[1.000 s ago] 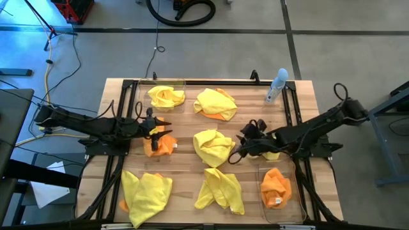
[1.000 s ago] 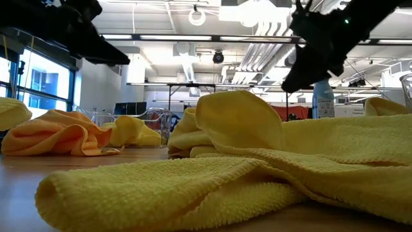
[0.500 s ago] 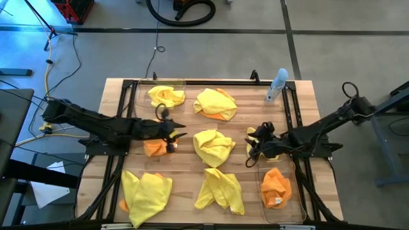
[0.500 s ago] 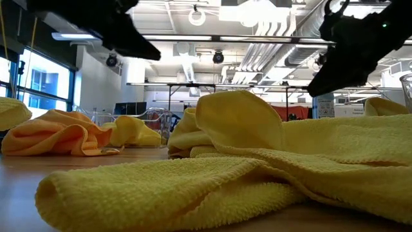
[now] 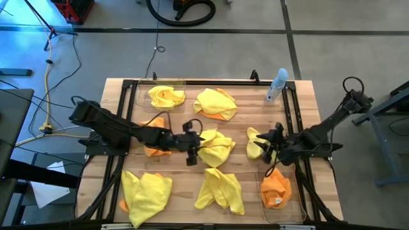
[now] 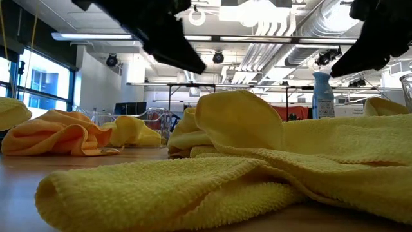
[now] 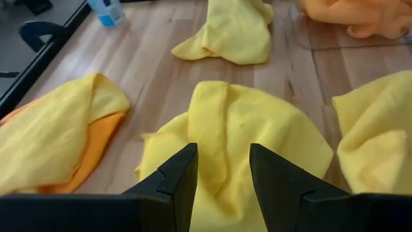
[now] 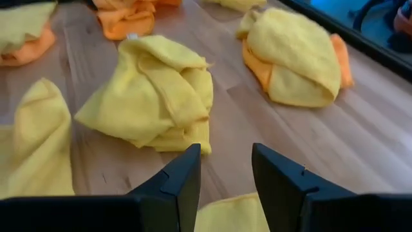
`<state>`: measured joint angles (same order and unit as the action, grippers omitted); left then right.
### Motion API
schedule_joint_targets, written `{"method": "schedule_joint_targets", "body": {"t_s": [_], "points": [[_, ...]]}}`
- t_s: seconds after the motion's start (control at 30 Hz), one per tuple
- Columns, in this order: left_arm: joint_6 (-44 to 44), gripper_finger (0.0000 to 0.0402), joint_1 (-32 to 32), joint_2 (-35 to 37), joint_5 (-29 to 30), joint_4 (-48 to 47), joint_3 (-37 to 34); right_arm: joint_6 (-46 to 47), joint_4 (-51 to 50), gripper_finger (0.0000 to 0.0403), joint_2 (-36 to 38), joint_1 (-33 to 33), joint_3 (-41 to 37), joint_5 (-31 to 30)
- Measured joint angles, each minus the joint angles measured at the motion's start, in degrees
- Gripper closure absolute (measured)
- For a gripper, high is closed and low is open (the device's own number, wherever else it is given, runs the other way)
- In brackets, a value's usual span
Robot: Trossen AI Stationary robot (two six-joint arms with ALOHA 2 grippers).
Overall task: Sort microfiber towel by color & place in baskets
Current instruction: Put the yellow towel into the top transparent bin
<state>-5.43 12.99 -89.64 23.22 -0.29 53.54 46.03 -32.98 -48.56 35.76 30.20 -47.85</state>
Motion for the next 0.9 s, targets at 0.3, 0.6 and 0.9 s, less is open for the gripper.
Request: {"method": "schedule_joint_targets", "body": {"t_s": [0.3,0.6,0.9], "points": [[-2.5,0.0273,-2.5,-8.5,0.0,-5.3,5.7,-1.5,-0.7,0.0271,1.1,2.5,0.0,-1.6],[-4.6,0.0280,-6.0,-12.0,0.2,-11.2,6.0,-1.1,-0.7,0.0271,1.0,2.6,0.0,-1.6],[-4.9,0.0392,-7.3,-10.8,-0.1,-16.9,6.0,-0.8,-0.2,0.0271,1.0,2.6,0.0,-1.7]]}}
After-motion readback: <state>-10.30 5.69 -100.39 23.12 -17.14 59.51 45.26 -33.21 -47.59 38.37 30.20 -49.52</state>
